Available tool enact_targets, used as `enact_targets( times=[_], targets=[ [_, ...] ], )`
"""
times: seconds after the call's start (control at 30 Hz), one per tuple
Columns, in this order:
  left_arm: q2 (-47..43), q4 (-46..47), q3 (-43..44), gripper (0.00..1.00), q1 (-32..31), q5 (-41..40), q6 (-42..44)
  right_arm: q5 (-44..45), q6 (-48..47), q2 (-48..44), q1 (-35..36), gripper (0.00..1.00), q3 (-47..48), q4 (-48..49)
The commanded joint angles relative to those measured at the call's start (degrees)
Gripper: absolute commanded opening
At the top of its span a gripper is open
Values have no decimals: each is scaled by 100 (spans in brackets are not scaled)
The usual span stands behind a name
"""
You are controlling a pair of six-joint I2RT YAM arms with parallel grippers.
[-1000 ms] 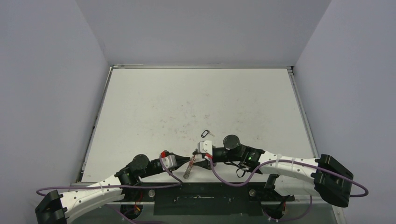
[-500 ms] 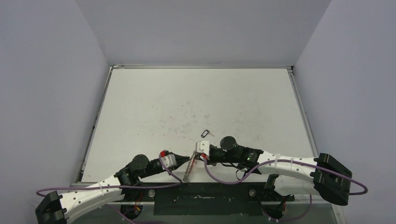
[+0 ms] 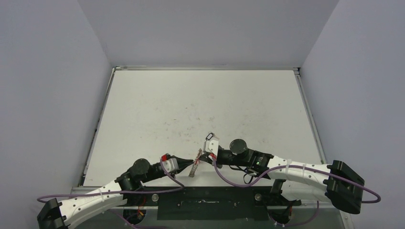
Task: Put the keys on the keyring
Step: Adjust the keyring at the center of the board.
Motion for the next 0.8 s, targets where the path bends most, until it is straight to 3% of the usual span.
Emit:
enact_targets(
  times=[0.0, 0.17, 0.27, 0.3, 0.37, 0.53, 0.77],
  targets=[
    [-23, 69, -142, 0, 8, 81, 133, 28, 378, 73, -56, 0, 87, 439],
    [121, 164, -104, 0, 8, 155, 239, 93, 655, 345, -63, 0, 236, 421],
    [196, 227, -124, 0, 6, 166, 269, 204, 928, 457, -84, 5, 278, 476],
    [216, 234, -128, 0, 7, 166, 270, 265, 1036, 491, -102, 8, 306, 471],
    [252, 253, -134, 0, 8, 158, 265, 396, 1311, 541, -147, 26, 307, 511],
    [275, 274, -152, 0, 7, 114, 250, 741, 1841, 483, -181, 46, 159, 786],
    [267, 300, -170, 0, 8, 104, 255, 637, 1508, 434, -193, 51, 124, 723]
  ],
)
